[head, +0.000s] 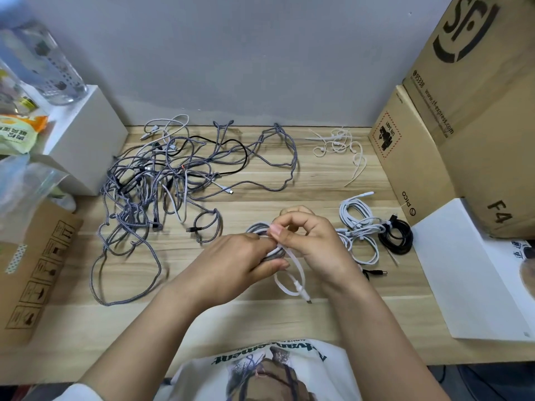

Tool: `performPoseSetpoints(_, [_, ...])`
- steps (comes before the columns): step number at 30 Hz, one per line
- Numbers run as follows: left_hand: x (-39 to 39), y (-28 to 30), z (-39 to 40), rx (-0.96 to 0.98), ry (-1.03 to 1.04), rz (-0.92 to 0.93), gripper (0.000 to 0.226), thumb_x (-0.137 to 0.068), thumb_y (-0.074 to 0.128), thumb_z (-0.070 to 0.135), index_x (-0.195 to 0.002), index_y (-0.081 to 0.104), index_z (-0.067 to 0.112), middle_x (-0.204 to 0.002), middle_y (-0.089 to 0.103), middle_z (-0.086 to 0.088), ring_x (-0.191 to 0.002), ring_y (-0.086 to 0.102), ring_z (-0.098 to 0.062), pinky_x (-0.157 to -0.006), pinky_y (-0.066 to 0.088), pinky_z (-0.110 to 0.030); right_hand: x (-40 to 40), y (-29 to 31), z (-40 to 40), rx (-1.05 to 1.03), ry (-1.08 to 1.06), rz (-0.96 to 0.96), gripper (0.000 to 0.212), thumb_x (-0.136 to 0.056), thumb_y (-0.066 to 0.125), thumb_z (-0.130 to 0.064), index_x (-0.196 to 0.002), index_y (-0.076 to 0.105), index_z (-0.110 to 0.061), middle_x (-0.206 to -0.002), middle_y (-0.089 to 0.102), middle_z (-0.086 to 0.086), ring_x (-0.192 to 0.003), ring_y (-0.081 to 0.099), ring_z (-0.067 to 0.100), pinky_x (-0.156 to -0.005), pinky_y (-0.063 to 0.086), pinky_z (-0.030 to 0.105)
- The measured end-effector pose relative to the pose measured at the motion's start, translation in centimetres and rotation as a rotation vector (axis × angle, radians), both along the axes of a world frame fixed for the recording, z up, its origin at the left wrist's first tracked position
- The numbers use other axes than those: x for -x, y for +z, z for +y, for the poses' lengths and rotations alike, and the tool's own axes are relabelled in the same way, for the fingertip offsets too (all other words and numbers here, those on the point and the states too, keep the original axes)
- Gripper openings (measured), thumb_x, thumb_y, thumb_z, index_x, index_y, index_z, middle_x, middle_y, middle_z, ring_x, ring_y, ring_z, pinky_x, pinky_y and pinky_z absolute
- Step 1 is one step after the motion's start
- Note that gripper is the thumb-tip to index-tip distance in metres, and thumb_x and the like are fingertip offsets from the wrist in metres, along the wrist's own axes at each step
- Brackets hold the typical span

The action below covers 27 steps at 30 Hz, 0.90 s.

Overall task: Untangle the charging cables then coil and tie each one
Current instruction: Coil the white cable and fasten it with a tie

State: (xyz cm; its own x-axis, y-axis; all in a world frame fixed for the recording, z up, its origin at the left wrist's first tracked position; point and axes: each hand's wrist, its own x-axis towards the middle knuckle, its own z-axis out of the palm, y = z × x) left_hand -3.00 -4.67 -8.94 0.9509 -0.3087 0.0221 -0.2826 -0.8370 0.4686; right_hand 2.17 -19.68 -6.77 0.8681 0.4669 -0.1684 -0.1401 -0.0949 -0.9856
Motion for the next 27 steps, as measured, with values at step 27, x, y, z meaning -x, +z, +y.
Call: performPoseSetpoints(27, [-1.7,-1.2,-1.6,1.253,0.577,0.401,0.043,-0.086,0.041,0.045,-0.060,0.060,0.017,-0.045,0.029,0.008,-0.045,0.029,-0.009,-0.053,0.014,-0.028,1.2,3.0,-0.8,-0.694,-0.091,0.257,0.015,-0.077,0.054,-0.016,-0.063,0.057,-0.013,-0.044,0.035,-0.003,-0.036,0.035,0.010,-0.050,0.043,0.022])
